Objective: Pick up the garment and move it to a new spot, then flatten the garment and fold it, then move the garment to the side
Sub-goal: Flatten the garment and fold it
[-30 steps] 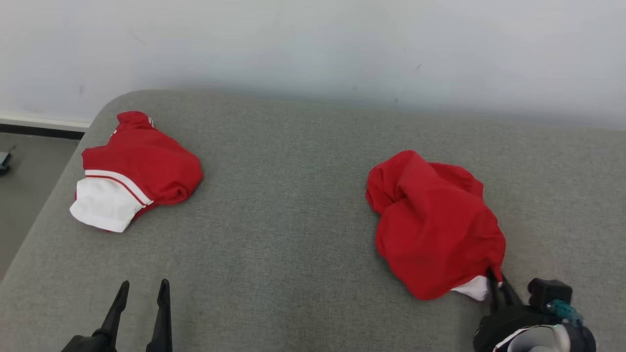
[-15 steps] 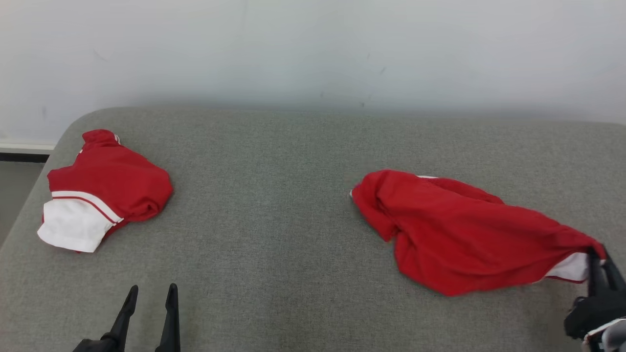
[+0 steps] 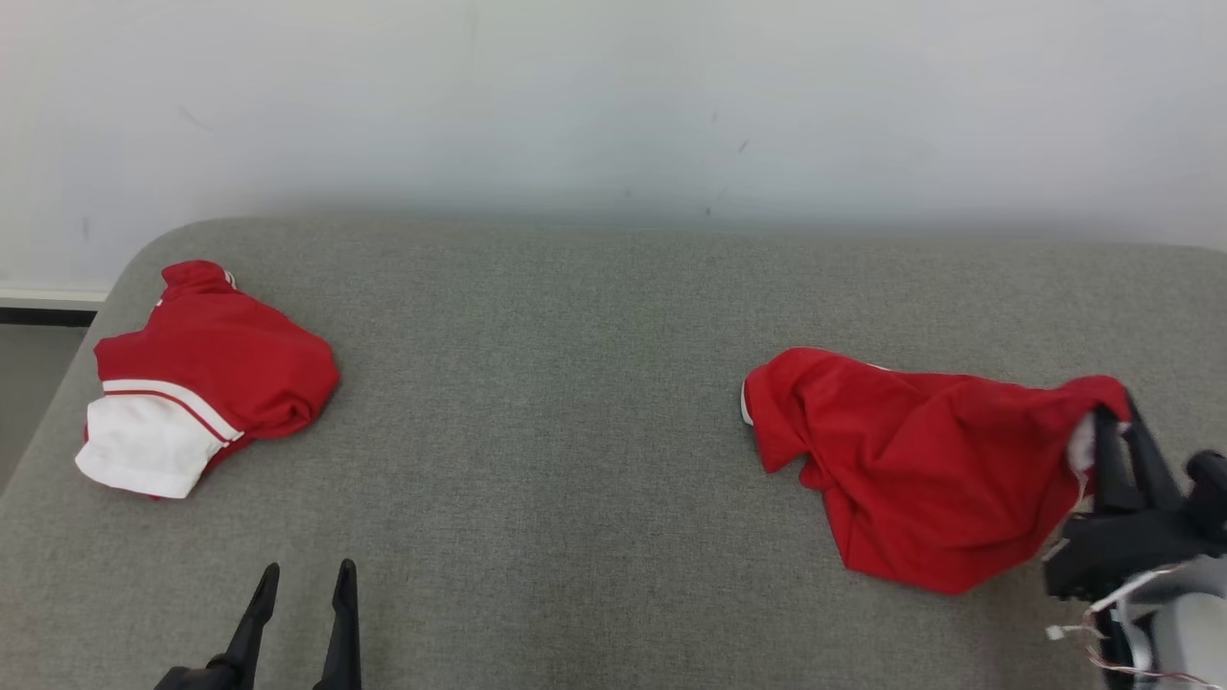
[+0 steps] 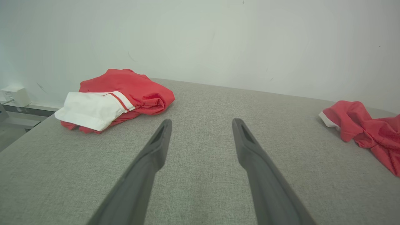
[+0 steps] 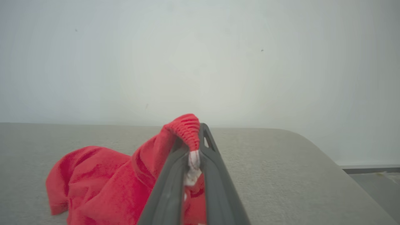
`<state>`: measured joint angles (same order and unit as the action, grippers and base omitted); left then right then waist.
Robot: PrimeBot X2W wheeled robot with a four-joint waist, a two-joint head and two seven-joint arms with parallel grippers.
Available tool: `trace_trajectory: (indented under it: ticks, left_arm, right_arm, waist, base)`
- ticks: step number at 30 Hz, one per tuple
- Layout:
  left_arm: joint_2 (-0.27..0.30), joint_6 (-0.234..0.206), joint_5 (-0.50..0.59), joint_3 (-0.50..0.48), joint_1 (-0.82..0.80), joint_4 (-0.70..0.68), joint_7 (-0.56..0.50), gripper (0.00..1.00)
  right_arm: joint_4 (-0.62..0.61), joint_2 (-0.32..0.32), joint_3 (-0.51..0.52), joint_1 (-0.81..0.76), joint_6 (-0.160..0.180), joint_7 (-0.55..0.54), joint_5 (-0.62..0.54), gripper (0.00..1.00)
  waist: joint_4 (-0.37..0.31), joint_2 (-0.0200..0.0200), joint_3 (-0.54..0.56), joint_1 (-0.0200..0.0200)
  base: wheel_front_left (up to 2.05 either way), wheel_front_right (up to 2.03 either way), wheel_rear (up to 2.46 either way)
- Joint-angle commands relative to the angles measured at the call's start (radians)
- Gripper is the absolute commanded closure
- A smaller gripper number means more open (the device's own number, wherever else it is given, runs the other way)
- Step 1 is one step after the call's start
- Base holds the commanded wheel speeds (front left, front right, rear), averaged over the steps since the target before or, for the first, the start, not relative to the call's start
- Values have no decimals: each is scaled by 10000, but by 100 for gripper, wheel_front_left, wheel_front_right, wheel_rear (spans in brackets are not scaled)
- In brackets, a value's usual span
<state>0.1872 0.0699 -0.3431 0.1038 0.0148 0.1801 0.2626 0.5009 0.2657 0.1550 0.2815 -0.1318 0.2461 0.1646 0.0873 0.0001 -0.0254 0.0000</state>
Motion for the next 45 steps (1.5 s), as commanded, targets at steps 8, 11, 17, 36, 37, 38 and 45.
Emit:
trace_trajectory:
  ticks: [8,11,17,36,37,38,45]
  left_arm:
    - [-118,70,189,97,-195,161,33,0]
    - [-103,117,191,67,-235,208,34,0]
    - [-141,176,190,22,-365,330,34,0]
    - [-216,217,278,-98,-193,618,34,0]
    - [-207,223,274,-116,-175,621,34,0]
    - [-206,230,267,-122,-172,619,34,0]
    - [-297,178,325,-66,-159,536,34,0]
  right_arm:
    - [-1356,-1356,-2442,454,22,-191,10,100]
    - [-1393,-1692,-3328,534,22,-220,95,100]
    - [-928,-2061,-5417,735,22,-176,421,100]
    - [1293,-2152,-9015,1279,23,148,1931,0]
    - [1374,-2151,-8950,1200,22,159,1844,0]
    - [1449,-2150,-8896,1122,22,168,1731,0]
    - [1701,-2119,-8880,603,22,189,1399,0]
  waist:
    - [376,-1,63,0]
    - [546,-1,39,0]
    - [865,-1,-131,0]
    - [957,-1,99,0]
    - [909,-1,138,0]
    - [873,-1,156,0]
    - [741,-1,210,0]
  base:
    - [0,0,0]
    - [0,0,0]
    - [0,0,0]
    - [0,0,0]
    - [0,0,0]
    - [0,0,0]
    - [0,0,0]
